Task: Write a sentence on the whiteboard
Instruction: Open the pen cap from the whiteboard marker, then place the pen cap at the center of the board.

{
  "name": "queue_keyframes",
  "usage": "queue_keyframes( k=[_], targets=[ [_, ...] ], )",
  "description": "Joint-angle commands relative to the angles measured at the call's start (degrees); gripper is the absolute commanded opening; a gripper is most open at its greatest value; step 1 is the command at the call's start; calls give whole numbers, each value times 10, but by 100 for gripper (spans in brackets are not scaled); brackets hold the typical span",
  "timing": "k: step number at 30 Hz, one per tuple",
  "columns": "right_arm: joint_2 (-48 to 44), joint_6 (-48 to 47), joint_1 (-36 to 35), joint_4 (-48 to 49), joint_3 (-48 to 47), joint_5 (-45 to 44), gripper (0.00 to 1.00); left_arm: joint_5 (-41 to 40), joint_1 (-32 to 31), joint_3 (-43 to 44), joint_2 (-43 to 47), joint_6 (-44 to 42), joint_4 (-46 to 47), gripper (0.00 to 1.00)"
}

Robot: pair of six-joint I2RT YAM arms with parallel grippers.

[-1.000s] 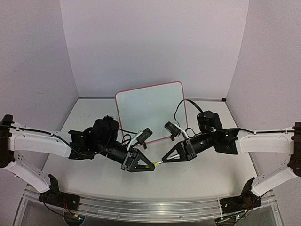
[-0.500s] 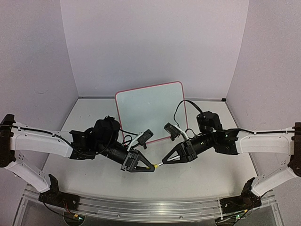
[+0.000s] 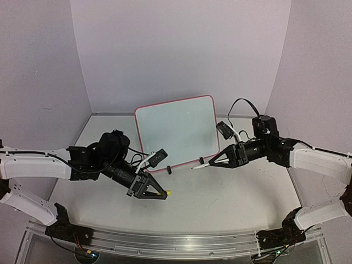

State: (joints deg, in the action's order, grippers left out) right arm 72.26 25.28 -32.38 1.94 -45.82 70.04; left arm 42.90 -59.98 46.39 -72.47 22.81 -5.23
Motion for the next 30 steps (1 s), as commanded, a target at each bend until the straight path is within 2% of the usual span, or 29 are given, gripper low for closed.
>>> queue_keyframes(
  k=[1, 5, 10, 12, 14, 22, 30],
  targets=[
    [-21, -63, -3, -99, -52, -4, 0, 0, 15, 18, 46, -46, -69, 0],
    [-30, -52, -4, -103, -58, -15, 0, -58, 21, -3, 77, -44, -77, 0],
    [-45, -42, -3, -106, -61, -41, 0, -210, 24, -9, 96, -11, -126, 0],
    [-52, -35, -3, -106, -63, -64, 0, -279, 36, -8, 97, 13, -162, 0],
    [-63, -30, -3, -105, -64, -95, 0, -312, 64, -21, 100, 43, -185, 1],
    [-109, -34, -3, -100, -39, -168, 0, -324, 224, -88, 143, 77, -212, 1],
    [-68, -58, -3, -86, -30, -240, 0, -357, 262, -58, 23, 71, -168, 0]
  ],
)
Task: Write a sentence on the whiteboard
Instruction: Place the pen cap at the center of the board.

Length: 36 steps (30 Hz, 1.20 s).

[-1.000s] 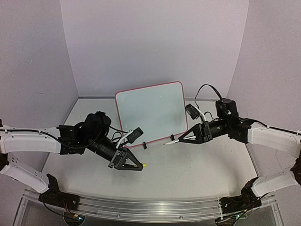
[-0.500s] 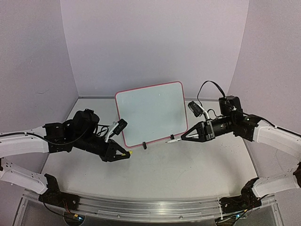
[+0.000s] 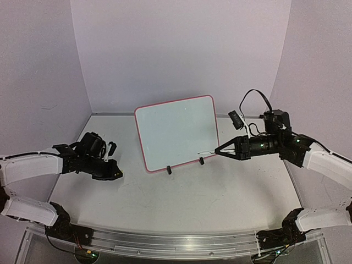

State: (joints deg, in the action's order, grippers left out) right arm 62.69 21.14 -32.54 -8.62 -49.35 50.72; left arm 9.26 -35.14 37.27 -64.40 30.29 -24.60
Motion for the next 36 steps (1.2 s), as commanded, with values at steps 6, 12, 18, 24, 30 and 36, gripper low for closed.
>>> queue_keyframes(
  k=[6, 12, 18, 24, 30, 36],
  targets=[
    [50, -21, -2, 34, 12, -48, 0, -62, 21, 80, -154, -30, 40, 0],
    [28, -19, -2, 34, 40, -82, 0, -75, 39, 102, -204, -52, 54, 2],
    [8, 8, -2, 34, 56, -103, 0, -71, 53, 115, -245, -59, 63, 4],
    [-13, 15, -2, 33, 71, -115, 0, -87, 53, 130, -275, -71, 53, 17],
    [-19, 18, -2, 33, 79, -120, 0, -87, 53, 139, -296, -81, 40, 27],
    [-24, 21, -3, 34, 81, -123, 0, -87, 53, 136, -296, -84, 36, 39]
  ],
)
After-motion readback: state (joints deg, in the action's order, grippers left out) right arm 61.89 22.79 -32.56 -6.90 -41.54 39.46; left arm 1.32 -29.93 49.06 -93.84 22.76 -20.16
